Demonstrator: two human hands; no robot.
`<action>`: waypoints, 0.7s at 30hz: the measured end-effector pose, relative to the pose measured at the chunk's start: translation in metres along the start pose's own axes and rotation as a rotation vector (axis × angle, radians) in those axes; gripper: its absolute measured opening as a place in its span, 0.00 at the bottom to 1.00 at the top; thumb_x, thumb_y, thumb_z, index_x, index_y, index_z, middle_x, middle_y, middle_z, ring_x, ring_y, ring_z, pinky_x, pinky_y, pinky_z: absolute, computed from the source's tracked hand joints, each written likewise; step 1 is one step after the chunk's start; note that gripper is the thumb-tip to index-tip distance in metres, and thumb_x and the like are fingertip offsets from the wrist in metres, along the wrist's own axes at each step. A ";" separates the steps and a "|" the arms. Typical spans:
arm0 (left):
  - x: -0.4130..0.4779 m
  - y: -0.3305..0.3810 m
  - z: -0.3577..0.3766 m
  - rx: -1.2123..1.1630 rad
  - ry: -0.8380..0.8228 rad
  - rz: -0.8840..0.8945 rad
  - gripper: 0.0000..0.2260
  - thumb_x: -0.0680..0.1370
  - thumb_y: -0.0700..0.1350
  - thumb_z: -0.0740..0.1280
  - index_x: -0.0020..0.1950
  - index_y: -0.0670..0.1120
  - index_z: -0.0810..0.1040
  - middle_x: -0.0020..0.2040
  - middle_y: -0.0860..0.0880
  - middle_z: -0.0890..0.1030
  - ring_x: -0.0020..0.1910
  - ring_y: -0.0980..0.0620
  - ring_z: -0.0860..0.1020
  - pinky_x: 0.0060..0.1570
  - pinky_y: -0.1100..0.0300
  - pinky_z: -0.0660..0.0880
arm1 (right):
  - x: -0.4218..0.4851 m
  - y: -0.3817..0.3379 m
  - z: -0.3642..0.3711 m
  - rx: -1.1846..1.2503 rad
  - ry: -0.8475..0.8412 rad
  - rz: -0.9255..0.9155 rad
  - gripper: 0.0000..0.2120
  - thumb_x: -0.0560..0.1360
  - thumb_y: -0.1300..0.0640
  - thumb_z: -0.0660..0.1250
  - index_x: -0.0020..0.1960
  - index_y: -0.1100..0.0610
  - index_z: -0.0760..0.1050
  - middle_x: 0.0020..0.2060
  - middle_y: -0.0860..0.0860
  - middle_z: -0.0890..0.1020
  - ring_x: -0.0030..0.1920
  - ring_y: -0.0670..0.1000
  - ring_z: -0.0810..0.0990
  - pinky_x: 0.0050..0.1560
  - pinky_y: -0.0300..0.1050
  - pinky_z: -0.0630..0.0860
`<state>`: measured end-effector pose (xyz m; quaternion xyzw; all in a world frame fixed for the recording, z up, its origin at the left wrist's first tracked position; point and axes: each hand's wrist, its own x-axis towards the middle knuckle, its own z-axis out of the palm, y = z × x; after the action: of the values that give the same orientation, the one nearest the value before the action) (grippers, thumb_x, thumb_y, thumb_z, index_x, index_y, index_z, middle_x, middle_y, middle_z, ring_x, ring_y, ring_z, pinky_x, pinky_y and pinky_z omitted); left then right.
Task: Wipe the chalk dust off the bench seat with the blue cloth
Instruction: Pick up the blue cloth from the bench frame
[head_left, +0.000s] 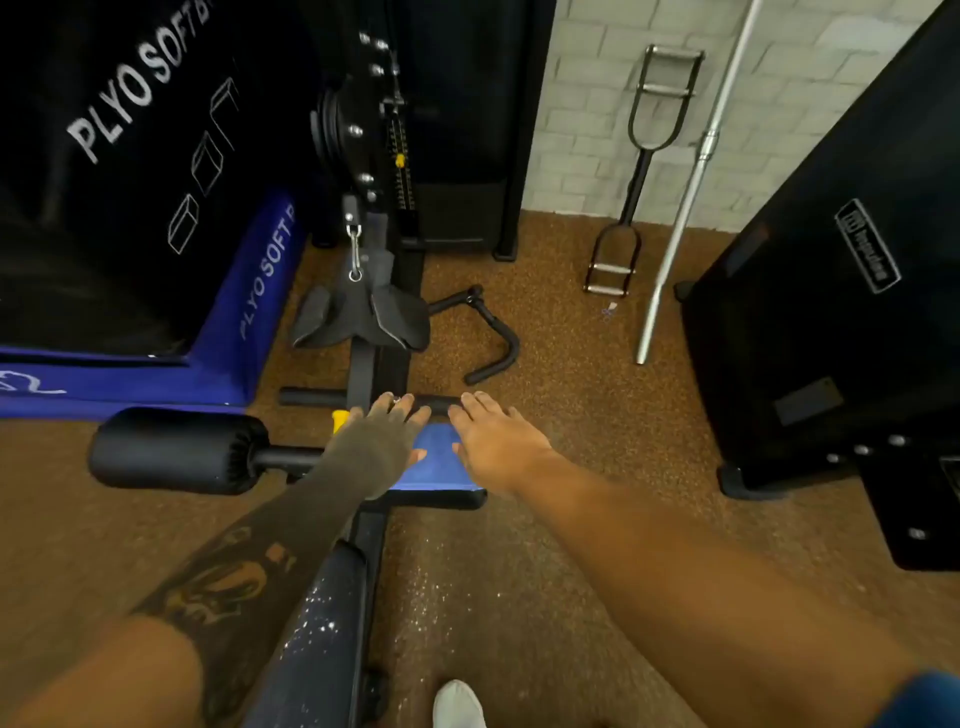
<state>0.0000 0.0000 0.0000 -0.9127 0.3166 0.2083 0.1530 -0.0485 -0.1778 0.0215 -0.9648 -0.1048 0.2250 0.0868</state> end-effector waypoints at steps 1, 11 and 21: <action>0.003 0.001 0.004 0.006 -0.019 -0.002 0.30 0.84 0.58 0.52 0.81 0.48 0.45 0.83 0.45 0.51 0.81 0.42 0.52 0.74 0.43 0.62 | 0.004 -0.001 0.002 -0.001 -0.027 0.021 0.25 0.84 0.54 0.52 0.78 0.59 0.51 0.78 0.57 0.53 0.78 0.57 0.49 0.73 0.59 0.55; 0.011 -0.011 0.006 -0.155 -0.059 -0.060 0.33 0.81 0.63 0.59 0.79 0.45 0.57 0.75 0.43 0.65 0.73 0.42 0.64 0.72 0.41 0.61 | 0.028 -0.001 0.019 0.100 -0.069 0.121 0.23 0.79 0.61 0.61 0.72 0.58 0.61 0.65 0.58 0.67 0.67 0.59 0.65 0.63 0.58 0.71; -0.019 -0.027 0.007 -0.516 0.025 -0.161 0.19 0.83 0.51 0.63 0.68 0.41 0.70 0.66 0.41 0.74 0.65 0.40 0.73 0.62 0.47 0.70 | 0.030 -0.018 -0.011 0.180 -0.083 0.122 0.12 0.80 0.58 0.61 0.62 0.60 0.70 0.53 0.59 0.73 0.54 0.61 0.74 0.49 0.53 0.73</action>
<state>0.0018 0.0334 0.0073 -0.9463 0.1810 0.2580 -0.0726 -0.0204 -0.1544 0.0231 -0.9476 -0.0286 0.2781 0.1547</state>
